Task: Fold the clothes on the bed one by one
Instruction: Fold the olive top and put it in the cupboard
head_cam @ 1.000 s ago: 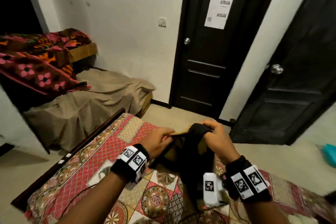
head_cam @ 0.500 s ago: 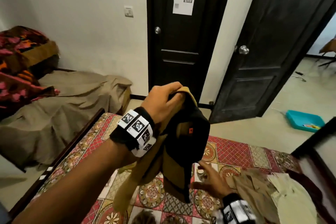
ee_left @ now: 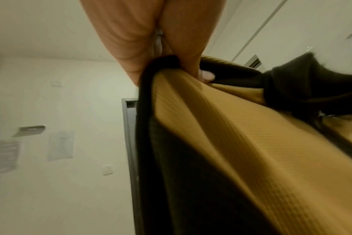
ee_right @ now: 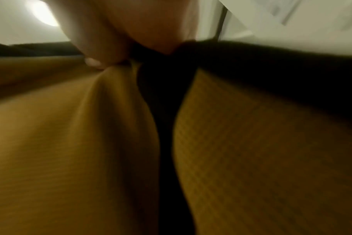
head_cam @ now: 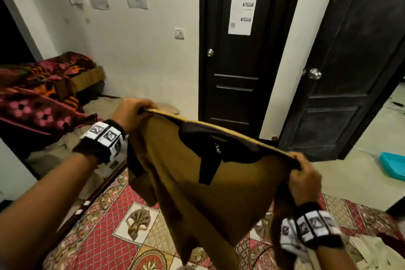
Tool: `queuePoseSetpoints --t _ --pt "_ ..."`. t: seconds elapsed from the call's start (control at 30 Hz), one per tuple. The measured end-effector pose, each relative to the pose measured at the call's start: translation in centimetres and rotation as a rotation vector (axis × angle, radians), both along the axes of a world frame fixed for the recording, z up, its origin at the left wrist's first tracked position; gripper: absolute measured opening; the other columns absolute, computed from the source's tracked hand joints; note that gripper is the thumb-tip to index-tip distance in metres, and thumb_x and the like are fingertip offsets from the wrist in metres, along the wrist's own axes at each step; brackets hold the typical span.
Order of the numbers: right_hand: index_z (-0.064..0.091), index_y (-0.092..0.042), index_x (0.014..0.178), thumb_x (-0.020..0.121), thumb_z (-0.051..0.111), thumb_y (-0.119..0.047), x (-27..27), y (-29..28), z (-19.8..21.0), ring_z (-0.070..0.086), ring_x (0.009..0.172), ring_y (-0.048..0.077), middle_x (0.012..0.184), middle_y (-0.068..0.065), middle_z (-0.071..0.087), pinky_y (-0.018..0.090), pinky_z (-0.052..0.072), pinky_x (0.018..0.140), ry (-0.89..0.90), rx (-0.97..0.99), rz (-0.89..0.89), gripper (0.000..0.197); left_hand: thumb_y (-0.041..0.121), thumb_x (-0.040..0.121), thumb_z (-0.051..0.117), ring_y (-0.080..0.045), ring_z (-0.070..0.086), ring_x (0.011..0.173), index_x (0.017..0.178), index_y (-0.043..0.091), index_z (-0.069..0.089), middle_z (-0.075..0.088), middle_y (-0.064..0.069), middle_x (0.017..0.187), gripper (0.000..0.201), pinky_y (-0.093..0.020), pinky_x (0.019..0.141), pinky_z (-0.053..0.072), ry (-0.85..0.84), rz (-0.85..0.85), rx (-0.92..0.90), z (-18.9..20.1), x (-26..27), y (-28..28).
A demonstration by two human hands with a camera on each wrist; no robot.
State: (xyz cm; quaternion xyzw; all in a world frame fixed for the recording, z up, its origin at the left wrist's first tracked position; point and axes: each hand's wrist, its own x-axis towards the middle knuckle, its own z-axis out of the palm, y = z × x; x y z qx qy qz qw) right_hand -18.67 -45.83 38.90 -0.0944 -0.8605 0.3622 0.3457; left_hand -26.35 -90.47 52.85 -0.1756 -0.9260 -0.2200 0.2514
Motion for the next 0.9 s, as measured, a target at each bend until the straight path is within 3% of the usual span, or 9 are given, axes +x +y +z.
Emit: queuePoseSetpoints --t 0.1,0.17,0.23,0.37,0.53,0.6,0.7,0.8,0.9 --pt "0.071 -0.016 0.117 0.08 0.051 -0.004 -3.8 2.6 8.7 0.071 0.091 0.039 0.109 0.016 0.074 0.045 0.056 0.077 0.09 0.3 0.093 0.044 0.007 0.08 0.069 -0.032 0.071 0.08 0.095 0.005 0.077 0.075 -0.017 0.087 0.017 -0.031 0.074 0.045 0.035 0.041 -0.048 2.6 -1.6 -2.9" --pt "0.07 -0.017 0.117 0.085 0.058 -0.003 -5.9 4.1 14.4 0.072 0.092 0.036 0.11 0.013 0.074 0.044 0.057 0.079 0.192 0.452 0.125 0.037 0.002 0.081 0.075 -0.026 0.068 0.078 0.097 0.005 0.076 0.074 -0.017 0.085 0.016 -0.032 0.072 0.045 0.125 0.077 -0.05 5.1 -2.6 -4.1" --pt "0.069 -0.016 0.117 0.087 0.061 -0.005 -7.3 5.2 19.1 0.072 0.091 0.036 0.108 0.014 0.074 0.045 0.057 0.08 0.297 0.551 0.142 0.033 0.0 0.08 0.079 -0.031 0.069 0.076 0.1 0.004 0.075 0.073 -0.02 0.085 0.02 -0.038 0.071 0.049 0.196 0.111 -0.093 7.6 -3.4 -5.0" --pt "0.064 -0.01 0.118 0.089 0.059 0.004 -8.3 6.7 23.7 0.067 0.096 0.041 0.107 0.019 0.07 0.052 0.056 0.083 0.351 0.745 0.175 0.033 -0.001 0.082 0.076 -0.043 0.069 0.082 0.102 -0.001 0.073 0.071 -0.026 0.092 0.02 -0.048 0.077 0.053 0.243 0.099 -0.241 11.4 -3.6 -5.3" --pt "0.062 -0.009 0.119 0.081 0.056 0.008 -7.8 6.9 24.9 0.063 0.099 0.043 0.106 0.022 0.067 0.054 0.054 0.087 0.299 0.663 0.164 0.042 0.001 0.087 0.069 -0.043 0.063 0.094 0.113 0.006 0.071 0.066 -0.027 0.103 0.026 -0.05 0.089 0.05 0.149 0.204 -0.244 11.7 -3.8 -4.8" --pt "0.065 -0.01 0.117 0.084 0.058 0.006 -7.1 7.2 24.4 0.066 0.094 0.043 0.103 0.022 0.07 0.05 0.055 0.083 0.271 0.622 0.131 0.038 0.007 0.086 0.069 -0.043 0.06 0.094 0.114 0.013 0.072 0.063 -0.024 0.098 0.028 -0.051 0.089 0.049 0.114 0.271 -0.209 10.3 -3.5 -4.7" --pt "0.07 -0.014 0.115 0.094 0.06 -0.01 -6.2 8.5 22.8 0.069 0.09 0.042 0.099 0.021 0.073 0.047 0.056 0.081 0.196 0.46 0.057 0.023 0.02 0.09 0.061 -0.044 0.058 0.097 0.107 0.009 0.072 0.063 -0.026 0.094 0.023 -0.05 0.084 0.046 0.126 0.342 -0.103 7.4 -2.3 -3.8" --pt "0.073 -0.016 0.11 0.094 0.068 -0.022 -4.9 9.6 20.0 0.07 0.094 0.037 0.101 0.014 0.076 0.044 0.056 0.083 0.187 0.348 0.009 0.019 0.011 0.093 0.055 -0.041 0.061 0.093 0.102 -0.001 0.069 0.065 -0.028 0.095 0.02 -0.042 0.077 0.041 0.131 0.326 0.17 4.0 -1.8 -2.8" --pt "0.072 -0.015 0.11 0.094 0.066 -0.018 -3.2 9.1 16.6 0.07 0.091 0.034 0.099 0.013 0.075 0.038 0.053 0.081 0.202 0.291 0.068 0.017 0.013 0.09 0.048 -0.024 0.059 0.095 0.104 0.009 0.067 0.066 -0.011 0.096 0.024 -0.035 0.088 0.046 0.143 0.225 0.611 0.1 -1.0 -2.0"
